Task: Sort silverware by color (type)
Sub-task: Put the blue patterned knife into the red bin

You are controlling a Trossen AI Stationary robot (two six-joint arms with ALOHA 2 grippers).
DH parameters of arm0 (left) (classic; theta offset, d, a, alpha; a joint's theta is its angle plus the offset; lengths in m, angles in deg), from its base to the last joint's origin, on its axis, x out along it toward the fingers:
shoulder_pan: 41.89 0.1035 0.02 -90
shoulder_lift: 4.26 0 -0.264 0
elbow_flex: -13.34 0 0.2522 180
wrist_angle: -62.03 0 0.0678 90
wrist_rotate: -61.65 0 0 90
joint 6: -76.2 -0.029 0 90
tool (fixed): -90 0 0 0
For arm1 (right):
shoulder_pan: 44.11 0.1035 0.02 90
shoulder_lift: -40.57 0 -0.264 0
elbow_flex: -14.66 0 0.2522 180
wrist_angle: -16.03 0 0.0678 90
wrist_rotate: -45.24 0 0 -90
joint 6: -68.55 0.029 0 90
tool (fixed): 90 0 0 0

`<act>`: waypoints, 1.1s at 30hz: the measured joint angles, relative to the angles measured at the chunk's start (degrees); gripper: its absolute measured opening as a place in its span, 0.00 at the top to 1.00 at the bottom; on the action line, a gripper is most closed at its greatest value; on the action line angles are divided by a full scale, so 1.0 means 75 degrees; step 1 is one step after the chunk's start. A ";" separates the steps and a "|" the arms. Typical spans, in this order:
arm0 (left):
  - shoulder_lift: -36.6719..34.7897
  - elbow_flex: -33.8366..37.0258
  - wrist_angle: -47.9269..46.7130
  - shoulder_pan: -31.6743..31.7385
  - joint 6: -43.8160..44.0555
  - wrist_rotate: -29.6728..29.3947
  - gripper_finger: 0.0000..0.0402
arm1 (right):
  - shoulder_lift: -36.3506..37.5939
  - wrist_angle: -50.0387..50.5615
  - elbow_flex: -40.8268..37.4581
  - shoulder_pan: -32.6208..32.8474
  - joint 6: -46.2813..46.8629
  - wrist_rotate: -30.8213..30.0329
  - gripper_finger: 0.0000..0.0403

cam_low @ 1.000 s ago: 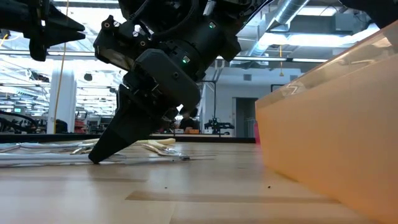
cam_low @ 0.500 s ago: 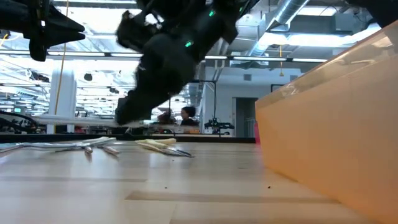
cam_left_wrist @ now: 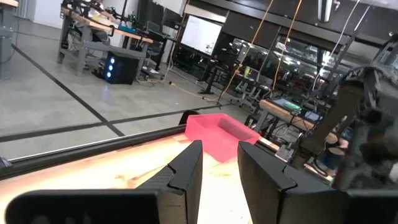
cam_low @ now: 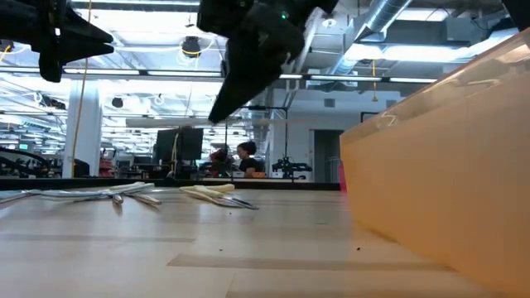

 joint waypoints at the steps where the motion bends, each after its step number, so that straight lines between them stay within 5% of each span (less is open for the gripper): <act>1: 0.0001 0.0000 0.0004 0.0000 0.0000 -0.0002 0.78 | 0.0117 0.0241 0.0002 -0.0032 -0.0030 -0.0101 0.95; 17: -0.0001 0.0000 -0.0088 0.0003 0.0003 -0.0002 0.78 | 0.2610 0.3452 -0.0692 -0.1057 0.0343 -0.1874 0.95; 33: -0.0001 0.0000 -0.0276 0.0003 0.0003 -0.0003 0.78 | 0.7210 0.0349 -0.5866 -0.2632 0.1927 -0.3335 0.95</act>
